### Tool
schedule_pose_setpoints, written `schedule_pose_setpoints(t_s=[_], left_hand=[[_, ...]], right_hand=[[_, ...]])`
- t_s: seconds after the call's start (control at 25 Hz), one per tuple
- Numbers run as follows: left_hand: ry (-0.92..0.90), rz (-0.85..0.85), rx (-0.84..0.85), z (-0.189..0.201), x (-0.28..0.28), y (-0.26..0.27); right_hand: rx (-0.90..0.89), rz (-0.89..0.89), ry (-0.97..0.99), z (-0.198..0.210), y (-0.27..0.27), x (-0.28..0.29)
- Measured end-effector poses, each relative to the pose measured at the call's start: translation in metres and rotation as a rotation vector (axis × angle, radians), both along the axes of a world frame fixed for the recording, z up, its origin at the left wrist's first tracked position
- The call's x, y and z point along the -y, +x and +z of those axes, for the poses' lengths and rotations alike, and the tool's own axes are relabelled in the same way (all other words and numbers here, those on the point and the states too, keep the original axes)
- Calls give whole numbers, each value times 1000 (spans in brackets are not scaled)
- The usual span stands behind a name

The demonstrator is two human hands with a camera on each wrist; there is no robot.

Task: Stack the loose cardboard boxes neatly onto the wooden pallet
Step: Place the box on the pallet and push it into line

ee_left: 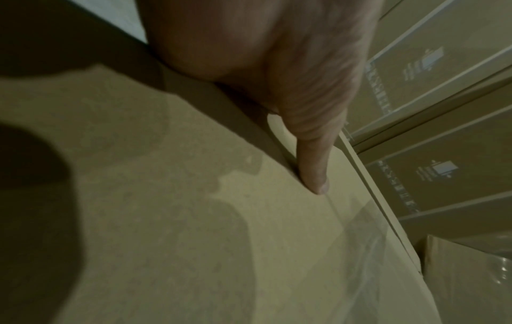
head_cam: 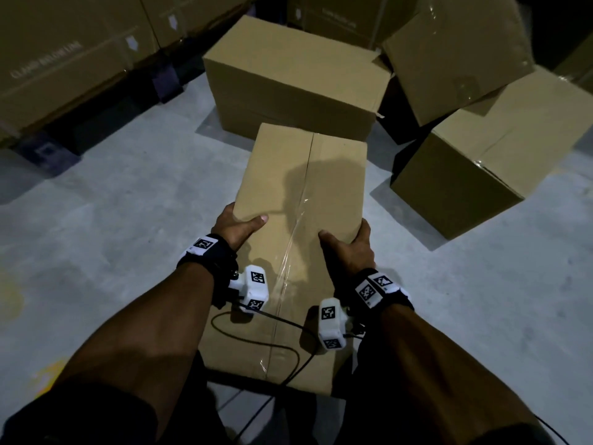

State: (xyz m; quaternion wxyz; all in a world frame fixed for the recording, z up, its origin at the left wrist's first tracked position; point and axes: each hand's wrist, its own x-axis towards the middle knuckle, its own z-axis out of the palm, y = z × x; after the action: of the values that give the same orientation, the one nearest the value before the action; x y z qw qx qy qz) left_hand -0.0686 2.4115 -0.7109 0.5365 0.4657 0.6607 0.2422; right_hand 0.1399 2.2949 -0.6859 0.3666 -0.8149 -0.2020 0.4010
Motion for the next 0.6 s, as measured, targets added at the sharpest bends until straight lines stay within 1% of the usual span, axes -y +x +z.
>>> schedule_pose_setpoints(t_s=[0.12,0.2,0.24,0.32,0.4,0.48,0.52,0.56,0.6], left_hand=[[32,8,7,28,7,-4],[48,6,12,67,10,-7],[60,10,12,93,10,-9],[100,21,14,147,13,-15],[154,-2,-13,210,20,-24],[205,-6,-10,287,33,-36],[223,-3,-11,318,41,-42],[234,-2,-23,361,49,-50],[243,-9,-38,395,58,-58]], right_hand=[[12,21,14,27,-3,7],[29,38,38,63,-5,9],[40,44,58,87,-5,9],[46,52,95,141,-8,9],[50,69,141,205,-13,13],[46,86,219,283,-20,20],[33,106,251,319,-26,24],[23,132,284,360,-32,27],[8,160,290,394,-38,32]])
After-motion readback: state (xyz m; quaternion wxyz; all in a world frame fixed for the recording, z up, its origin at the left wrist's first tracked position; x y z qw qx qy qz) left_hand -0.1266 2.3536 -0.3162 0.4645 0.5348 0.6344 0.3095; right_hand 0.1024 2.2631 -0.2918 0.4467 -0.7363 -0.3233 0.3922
